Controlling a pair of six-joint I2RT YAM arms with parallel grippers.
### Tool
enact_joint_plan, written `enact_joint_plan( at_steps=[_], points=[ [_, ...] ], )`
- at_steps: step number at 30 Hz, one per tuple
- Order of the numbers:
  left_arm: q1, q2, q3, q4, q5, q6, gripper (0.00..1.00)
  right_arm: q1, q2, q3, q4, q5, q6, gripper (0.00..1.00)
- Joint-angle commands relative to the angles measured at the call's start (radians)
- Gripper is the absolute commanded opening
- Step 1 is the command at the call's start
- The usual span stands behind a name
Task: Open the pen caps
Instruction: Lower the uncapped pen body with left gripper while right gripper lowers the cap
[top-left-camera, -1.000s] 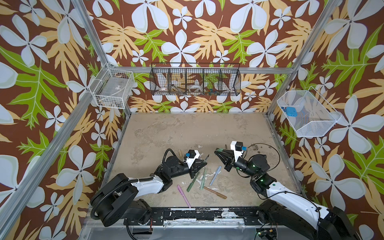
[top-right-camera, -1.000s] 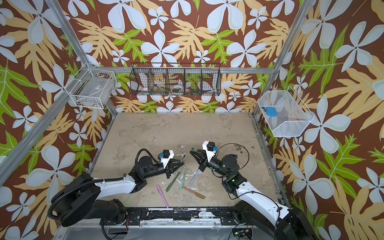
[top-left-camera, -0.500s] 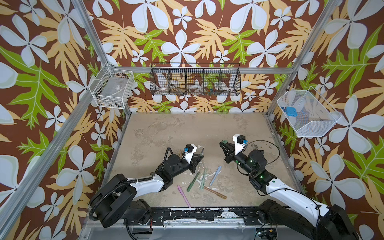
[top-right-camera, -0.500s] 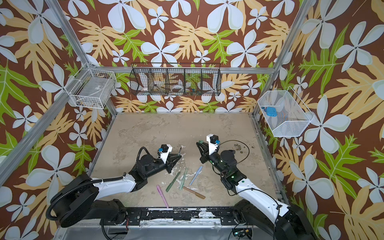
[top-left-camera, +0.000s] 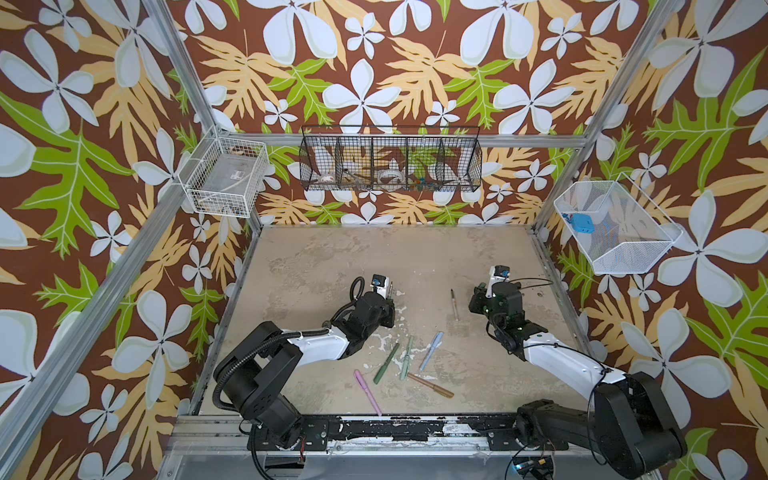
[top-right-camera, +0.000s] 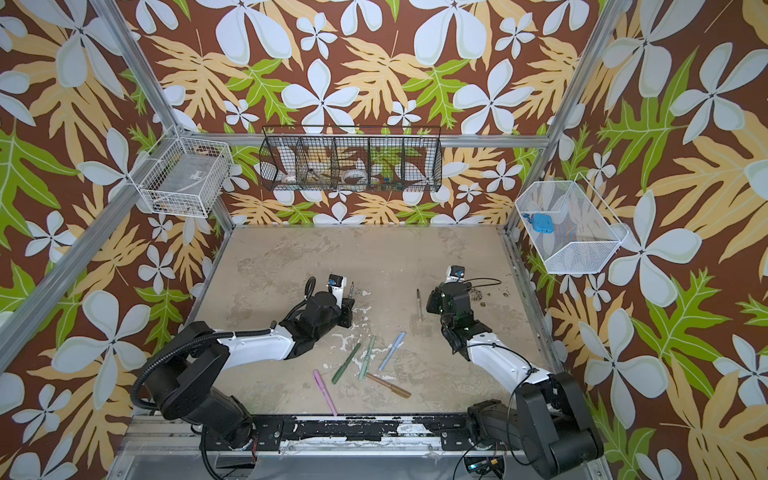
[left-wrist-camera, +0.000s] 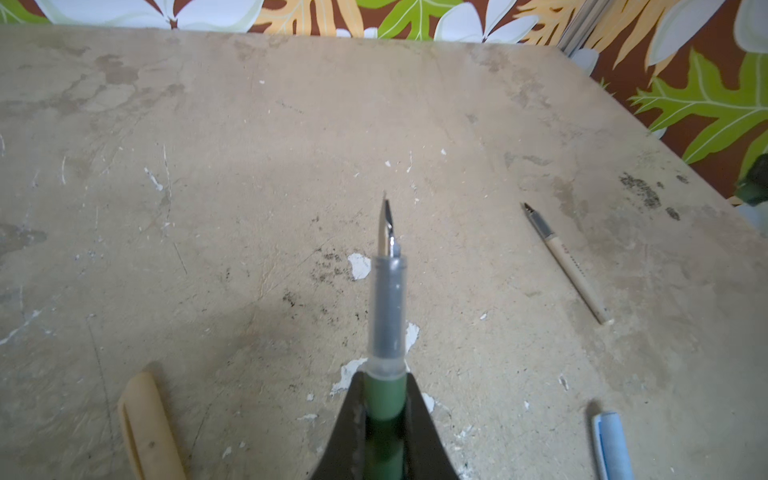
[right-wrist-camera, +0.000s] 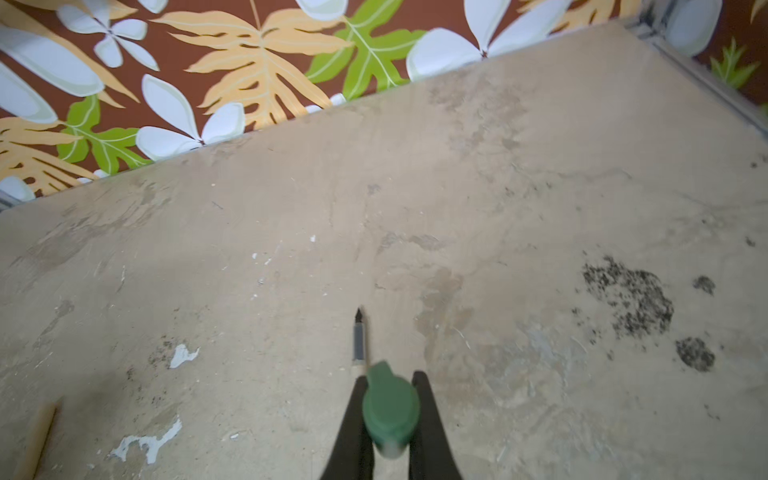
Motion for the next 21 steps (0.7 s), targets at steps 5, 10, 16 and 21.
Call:
enact_joint_plan(
  at_steps=[5,10,16,21],
  points=[
    [0.061,0.041,0.018,-0.055,0.050,-0.048,0.00,-0.052,0.045,-0.006,0.022,-0.102,0.071,0.06],
    [0.106,0.066,0.021,-0.063,0.103,-0.078,0.00,-0.057,0.090,0.010,0.019,-0.115,0.069,0.07],
    [0.115,0.067,0.021,-0.061,0.113,-0.081,0.00,-0.058,0.124,0.025,0.023,-0.155,0.060,0.07],
    [0.115,0.066,0.020,-0.056,0.124,-0.081,0.00,-0.058,0.148,0.036,0.035,-0.222,0.050,0.06]
  ],
)
